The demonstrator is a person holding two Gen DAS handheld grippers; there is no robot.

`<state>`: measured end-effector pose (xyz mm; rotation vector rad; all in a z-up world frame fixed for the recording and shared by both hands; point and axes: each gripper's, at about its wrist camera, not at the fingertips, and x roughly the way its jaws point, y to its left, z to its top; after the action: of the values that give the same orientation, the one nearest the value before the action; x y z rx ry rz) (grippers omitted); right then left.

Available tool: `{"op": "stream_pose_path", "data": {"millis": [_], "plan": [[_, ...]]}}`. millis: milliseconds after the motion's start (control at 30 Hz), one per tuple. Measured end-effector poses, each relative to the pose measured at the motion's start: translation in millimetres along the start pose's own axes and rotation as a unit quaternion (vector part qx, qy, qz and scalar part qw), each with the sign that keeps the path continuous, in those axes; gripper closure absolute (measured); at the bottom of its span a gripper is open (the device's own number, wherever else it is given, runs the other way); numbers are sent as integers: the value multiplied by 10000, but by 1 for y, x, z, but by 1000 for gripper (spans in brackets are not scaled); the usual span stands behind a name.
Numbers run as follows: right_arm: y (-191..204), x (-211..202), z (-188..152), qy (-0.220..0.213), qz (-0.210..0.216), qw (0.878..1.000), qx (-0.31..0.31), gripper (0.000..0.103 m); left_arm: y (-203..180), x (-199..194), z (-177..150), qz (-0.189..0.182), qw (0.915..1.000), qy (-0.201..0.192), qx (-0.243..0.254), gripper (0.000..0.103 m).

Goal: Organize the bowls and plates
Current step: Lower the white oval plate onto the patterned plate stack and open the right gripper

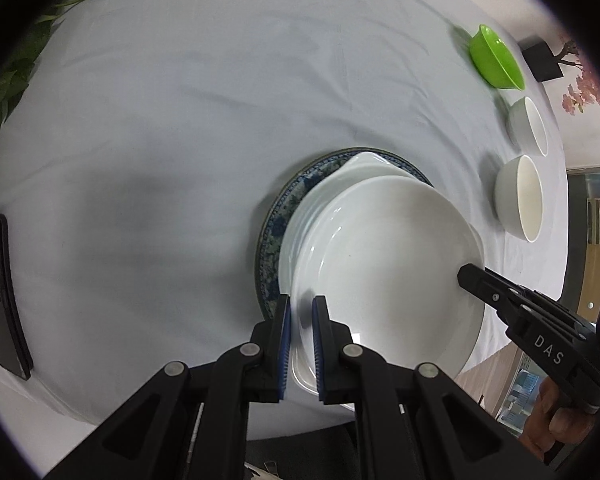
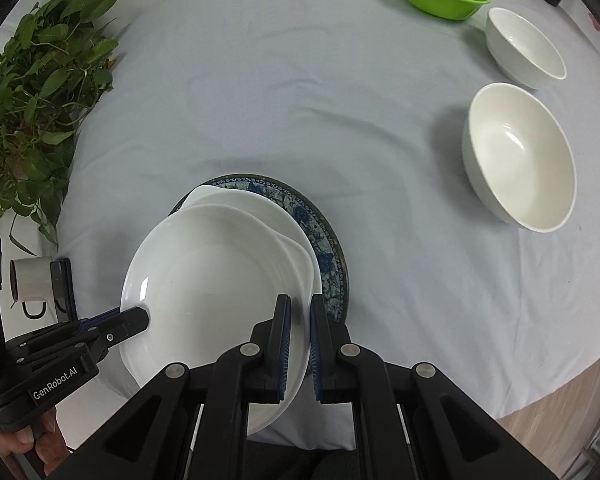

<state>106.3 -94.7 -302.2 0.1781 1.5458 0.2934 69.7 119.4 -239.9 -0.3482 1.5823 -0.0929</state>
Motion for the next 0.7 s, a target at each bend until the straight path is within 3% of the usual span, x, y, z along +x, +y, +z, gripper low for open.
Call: {"op": "stream_pose_path", "data": {"millis": [333,700], "plan": [[-10,25,13,108,-45,9997,198,96,1,18,15,97,9995,69,282,94],[-11,28,16,196,20,9996,222,94,6,24,18,29,9997,180,183,93]]}}
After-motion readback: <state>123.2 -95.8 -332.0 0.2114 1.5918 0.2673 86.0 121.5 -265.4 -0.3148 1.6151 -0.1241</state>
